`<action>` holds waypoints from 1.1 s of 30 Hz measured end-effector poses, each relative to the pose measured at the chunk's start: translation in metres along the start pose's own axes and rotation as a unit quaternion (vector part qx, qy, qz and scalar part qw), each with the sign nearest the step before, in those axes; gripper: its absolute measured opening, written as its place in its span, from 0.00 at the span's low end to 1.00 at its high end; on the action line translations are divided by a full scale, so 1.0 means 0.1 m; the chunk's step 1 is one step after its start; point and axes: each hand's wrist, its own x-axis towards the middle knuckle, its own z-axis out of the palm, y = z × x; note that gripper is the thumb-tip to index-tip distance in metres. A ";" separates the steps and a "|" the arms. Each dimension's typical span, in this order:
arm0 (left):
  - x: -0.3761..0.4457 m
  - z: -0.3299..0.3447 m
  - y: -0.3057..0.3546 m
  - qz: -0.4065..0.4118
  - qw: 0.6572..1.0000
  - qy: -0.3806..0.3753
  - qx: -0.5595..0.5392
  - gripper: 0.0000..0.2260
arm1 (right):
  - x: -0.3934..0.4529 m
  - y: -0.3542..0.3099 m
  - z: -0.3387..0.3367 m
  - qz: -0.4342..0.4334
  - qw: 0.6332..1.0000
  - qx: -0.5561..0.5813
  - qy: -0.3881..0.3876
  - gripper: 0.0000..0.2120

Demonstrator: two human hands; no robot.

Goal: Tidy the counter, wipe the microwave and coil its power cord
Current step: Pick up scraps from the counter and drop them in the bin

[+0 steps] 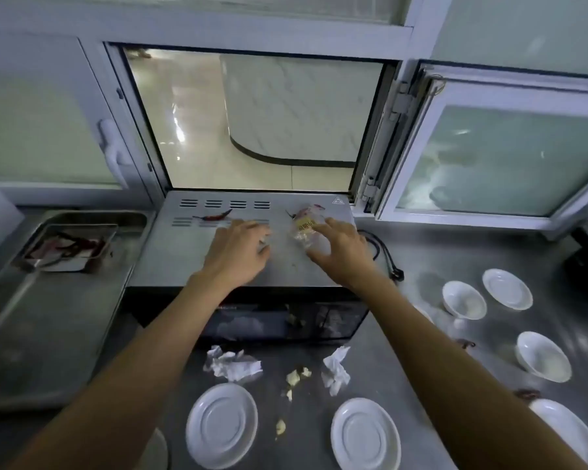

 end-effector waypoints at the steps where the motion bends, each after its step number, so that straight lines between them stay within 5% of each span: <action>1: 0.03 0.02 -0.05 0.004 1.000 -0.001 0.007 0.17 | 0.03 -0.01 0.03 -0.002 1.000 -0.010 0.000 0.28; 6: 0.11 0.11 -0.23 0.016 1.000 -0.009 0.021 0.13 | 0.14 0.00 0.19 0.008 0.998 -0.052 -0.022 0.32; 19: 0.22 0.19 -0.17 0.036 0.998 0.001 0.060 0.10 | 0.03 0.18 0.24 -0.030 0.998 -0.050 -0.006 0.21; 26: 0.27 0.19 -0.15 0.024 0.997 -0.014 0.076 0.09 | 0.10 0.13 0.24 0.002 0.999 -0.041 0.010 0.31; 33: 0.30 0.17 -0.12 0.006 0.995 -0.033 0.091 0.07 | 0.15 0.06 0.24 0.009 0.997 -0.072 -0.022 0.29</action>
